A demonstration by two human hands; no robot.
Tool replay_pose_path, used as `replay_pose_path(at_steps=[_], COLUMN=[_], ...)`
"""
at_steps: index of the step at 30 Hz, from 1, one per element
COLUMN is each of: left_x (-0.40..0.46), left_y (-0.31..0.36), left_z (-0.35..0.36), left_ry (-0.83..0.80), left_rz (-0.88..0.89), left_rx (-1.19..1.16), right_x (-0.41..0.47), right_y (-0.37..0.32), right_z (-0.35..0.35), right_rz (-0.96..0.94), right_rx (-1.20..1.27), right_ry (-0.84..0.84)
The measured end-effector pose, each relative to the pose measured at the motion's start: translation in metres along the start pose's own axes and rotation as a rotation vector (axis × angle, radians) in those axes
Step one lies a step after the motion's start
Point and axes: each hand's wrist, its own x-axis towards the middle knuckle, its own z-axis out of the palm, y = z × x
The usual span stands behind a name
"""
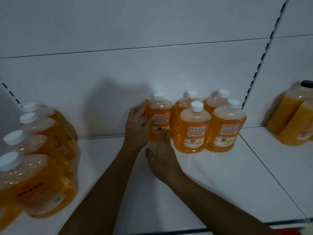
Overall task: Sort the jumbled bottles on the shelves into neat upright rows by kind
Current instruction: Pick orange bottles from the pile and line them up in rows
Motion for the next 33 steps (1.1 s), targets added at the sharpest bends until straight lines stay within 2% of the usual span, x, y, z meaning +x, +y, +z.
replay_pose_path(at_steps=[2,5,11,16,21,23,25,30,33], left_x=[-0.009,-0.033,-0.098,-0.156,-0.211,-0.224,-0.227,-0.212,-0.203], left_y=[-0.002,-0.002,0.017,0.05,0.066,0.066,0.063,0.044,0.031], left_z=[0.0,-0.008,-0.057,-0.104,-0.145,-0.164,-0.181,-0.199,-0.203], left_ry=[-0.017,0.044,0.195,0.273,0.53,0.665,0.734,0.537,0.53], left_rz=[-0.028,-0.091,-0.181,-0.216,-0.25,-0.253,-0.305,-0.372,-0.327], left_rx=[0.045,0.077,0.111,0.166,0.288,0.302,0.324,0.239,0.238], right_x=[-0.007,-0.016,-0.023,-0.034,-0.055,-0.061,-0.065,-0.069,-0.068], right_y=[-0.002,-0.005,-0.013,-0.044,-0.08,-0.092,-0.104,-0.118,-0.122], right_z=[-0.005,-0.007,0.004,0.019,0.041,0.05,0.059,0.086,0.091], right_rz=[0.014,-0.052,-0.041,-0.161,-0.248,-0.275,-0.273,-0.252,-0.272], right_rx=[0.048,0.16,0.087,0.112,0.192,0.234,0.281,0.377,0.438], right_ry=[0.006,-0.02,-0.323,-0.468,-0.62,-0.653,-0.652,-0.569,-0.513])
